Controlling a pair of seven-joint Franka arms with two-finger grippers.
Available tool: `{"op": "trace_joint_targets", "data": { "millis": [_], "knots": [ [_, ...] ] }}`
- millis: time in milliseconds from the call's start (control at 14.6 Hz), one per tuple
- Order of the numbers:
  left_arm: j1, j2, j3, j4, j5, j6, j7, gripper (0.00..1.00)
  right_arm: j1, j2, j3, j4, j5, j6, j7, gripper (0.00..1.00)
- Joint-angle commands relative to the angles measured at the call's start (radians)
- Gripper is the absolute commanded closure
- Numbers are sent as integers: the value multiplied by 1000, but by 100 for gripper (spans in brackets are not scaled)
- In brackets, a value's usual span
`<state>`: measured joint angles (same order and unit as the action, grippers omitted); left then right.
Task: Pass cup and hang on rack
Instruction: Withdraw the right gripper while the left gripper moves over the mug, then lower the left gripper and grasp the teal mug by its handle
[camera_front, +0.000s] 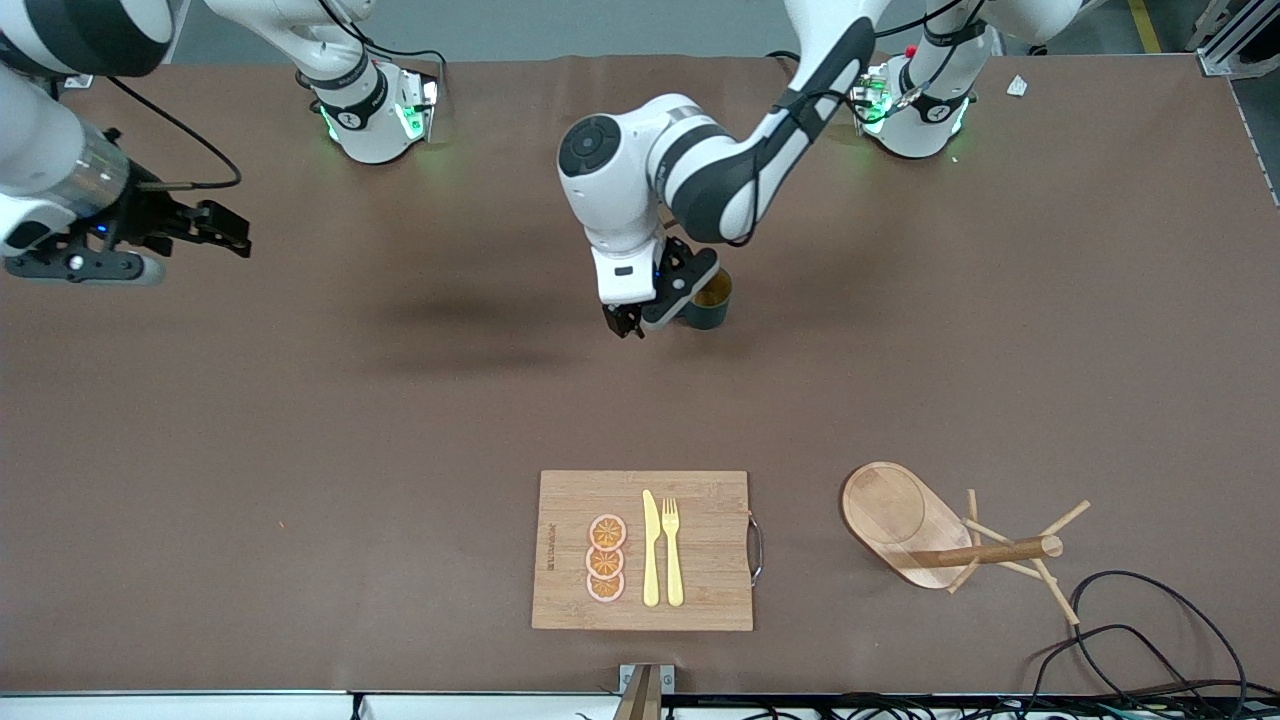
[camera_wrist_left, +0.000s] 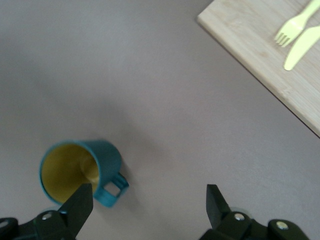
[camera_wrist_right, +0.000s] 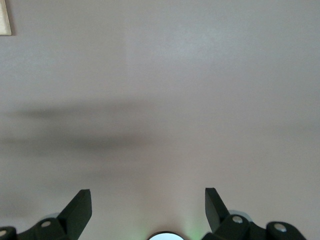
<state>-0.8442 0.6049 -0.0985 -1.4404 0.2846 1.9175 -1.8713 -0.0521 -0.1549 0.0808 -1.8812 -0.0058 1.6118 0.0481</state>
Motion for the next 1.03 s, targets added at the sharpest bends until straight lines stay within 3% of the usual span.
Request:
{"op": "trace_joint_targets", "data": {
  "millis": [0, 273, 410, 683, 957],
  "knots": [
    [-52, 50, 14, 26, 65, -6, -197, 0, -23, -86, 22, -20, -16, 14, -17, 0],
    [-111, 127, 14, 69, 133, -60, -509, 0, -37, -83, 1, 102, -13, -39, -28, 0],
    [-130, 142, 16, 72, 134, -66, -600, 0, -38, -78, -3, 103, -8, -36, -28, 0],
    [-225, 217, 92, 100, 139, -141, -655, 0, -38, -74, -9, 97, 0, -27, -28, 0],
    [-242, 265, 108, 112, 139, -172, -721, 1, -42, -68, -10, 94, 0, -33, -28, 0]
  ]
}}
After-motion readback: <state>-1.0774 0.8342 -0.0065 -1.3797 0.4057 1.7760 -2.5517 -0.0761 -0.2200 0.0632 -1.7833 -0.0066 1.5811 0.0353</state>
